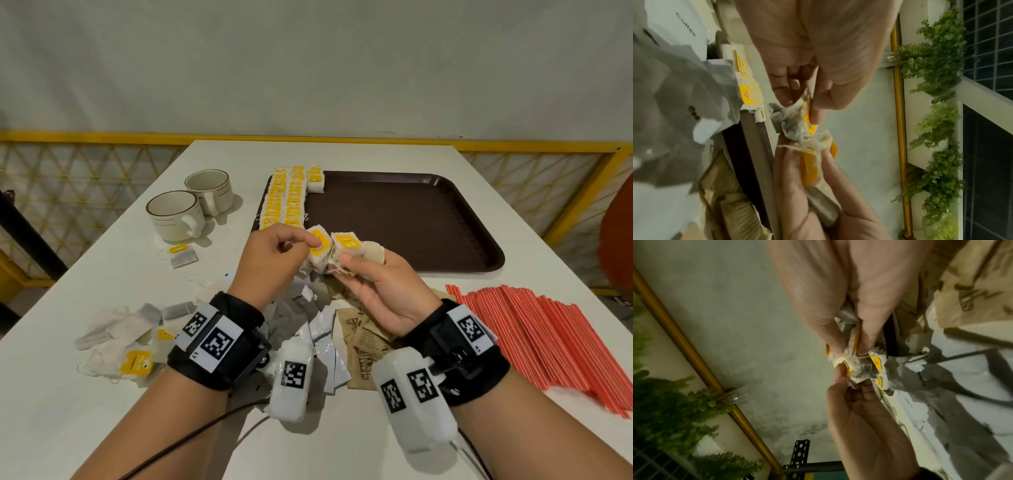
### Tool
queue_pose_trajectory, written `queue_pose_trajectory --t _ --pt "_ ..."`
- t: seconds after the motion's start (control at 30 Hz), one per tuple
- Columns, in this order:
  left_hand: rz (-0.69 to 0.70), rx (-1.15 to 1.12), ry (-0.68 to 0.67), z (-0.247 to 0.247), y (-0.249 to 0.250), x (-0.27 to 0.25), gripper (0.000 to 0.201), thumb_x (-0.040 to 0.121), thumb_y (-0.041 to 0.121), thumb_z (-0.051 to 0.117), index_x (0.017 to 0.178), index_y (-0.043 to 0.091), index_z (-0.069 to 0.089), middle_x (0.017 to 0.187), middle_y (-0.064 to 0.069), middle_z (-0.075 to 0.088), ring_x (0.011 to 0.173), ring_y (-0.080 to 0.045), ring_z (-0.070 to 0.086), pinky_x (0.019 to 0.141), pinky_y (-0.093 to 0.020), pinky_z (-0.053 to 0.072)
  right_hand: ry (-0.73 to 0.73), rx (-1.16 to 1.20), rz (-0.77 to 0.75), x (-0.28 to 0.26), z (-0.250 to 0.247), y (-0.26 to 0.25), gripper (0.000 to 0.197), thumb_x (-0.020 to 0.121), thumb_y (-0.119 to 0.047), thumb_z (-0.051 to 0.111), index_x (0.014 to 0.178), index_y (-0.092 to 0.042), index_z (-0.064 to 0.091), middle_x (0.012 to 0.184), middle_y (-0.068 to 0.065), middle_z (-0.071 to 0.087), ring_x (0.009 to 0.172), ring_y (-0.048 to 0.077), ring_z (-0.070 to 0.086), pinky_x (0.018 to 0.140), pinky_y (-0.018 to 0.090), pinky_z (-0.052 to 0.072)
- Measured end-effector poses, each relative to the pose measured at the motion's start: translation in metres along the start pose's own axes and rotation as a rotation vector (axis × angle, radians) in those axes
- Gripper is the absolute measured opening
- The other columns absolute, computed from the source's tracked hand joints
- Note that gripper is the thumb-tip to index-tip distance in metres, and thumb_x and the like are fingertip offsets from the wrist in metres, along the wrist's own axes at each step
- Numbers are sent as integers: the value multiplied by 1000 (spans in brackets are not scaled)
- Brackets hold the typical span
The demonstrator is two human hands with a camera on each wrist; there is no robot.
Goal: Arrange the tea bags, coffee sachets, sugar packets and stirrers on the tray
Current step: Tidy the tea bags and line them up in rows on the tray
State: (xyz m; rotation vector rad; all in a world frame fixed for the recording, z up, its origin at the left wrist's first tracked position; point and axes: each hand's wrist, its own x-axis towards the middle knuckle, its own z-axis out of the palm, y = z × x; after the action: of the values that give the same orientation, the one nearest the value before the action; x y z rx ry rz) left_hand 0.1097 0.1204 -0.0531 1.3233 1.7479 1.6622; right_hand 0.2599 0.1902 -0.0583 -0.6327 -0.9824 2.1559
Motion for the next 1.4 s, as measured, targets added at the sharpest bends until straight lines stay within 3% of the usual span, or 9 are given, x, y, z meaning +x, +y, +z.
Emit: queue_pose_trajectory --t 0.23,0.47,0.6,0.73,0.83,0.97,1.1,1.27,1.4 --pt "14 77 -47 8 6 -3 7 78 21 76 72 22 72 83 -2 65 79 -25 59 76 -35 49 -27 -318 -31 -4 6 8 16 87 9 57 92 -3 66 83 10 69 77 16 65 74 26 54" --pt "-69 -8 86 -11 -6 9 10 83 18 72 82 8 72 77 -5 67 70 -14 57 72 -32 48 50 -124 90 -2 4 -4 6 92 1 51 95 -3 54 110 24 65 105 40 64 84 48 56" --pt "-92 -15 56 -15 -6 9 8 83 15 72 75 14 71 76 -3 67 69 -11 57 71 -27 46 4 -480 16 -6 1 -7 25 99 -17 47 81 -11 64 109 6 71 91 21 66 66 28 57" --pt "-87 7 29 -15 -6 8 10 83 13 71 73 13 71 75 -9 65 67 -14 56 67 -27 46 -67 -789 -144 -6 -2 -7 31 100 -20 44 86 -17 71 111 -3 69 106 12 62 96 31 46" --pt "-89 6 25 -15 -4 8 11 84 12 70 73 13 71 73 -8 64 65 -15 55 64 -26 46 -14 -952 -261 -6 1 -13 31 101 -24 43 92 -22 72 122 -10 58 114 0 51 96 22 37" --pt "-93 -5 3 -16 -3 8 7 85 15 69 78 14 71 76 -6 66 67 -10 57 68 -26 46 -27 -865 -300 -3 12 -17 22 100 -19 42 98 -19 64 86 -7 61 83 7 55 81 23 42" --pt "-98 -26 -16 -17 0 6 5 85 14 68 82 14 72 86 -15 70 76 -14 60 79 -34 51 -73 -787 -94 1 20 -26 33 99 -43 36 107 -22 61 72 -8 39 70 7 41 70 24 36" --pt "-138 7 -22 -15 -1 7 10 87 11 65 80 17 70 86 -3 70 80 -13 63 86 -34 52 -37 -859 23 17 23 -28 46 91 -7 26 122 -16 60 60 -6 39 59 8 39 59 22 33" --pt "-149 12 -14 -18 -5 9 9 85 8 67 79 13 71 83 -5 70 77 -12 62 81 -34 52 -185 -1202 -24 11 11 -45 41 90 -2 42 112 -26 67 75 -7 54 70 4 50 71 22 38"
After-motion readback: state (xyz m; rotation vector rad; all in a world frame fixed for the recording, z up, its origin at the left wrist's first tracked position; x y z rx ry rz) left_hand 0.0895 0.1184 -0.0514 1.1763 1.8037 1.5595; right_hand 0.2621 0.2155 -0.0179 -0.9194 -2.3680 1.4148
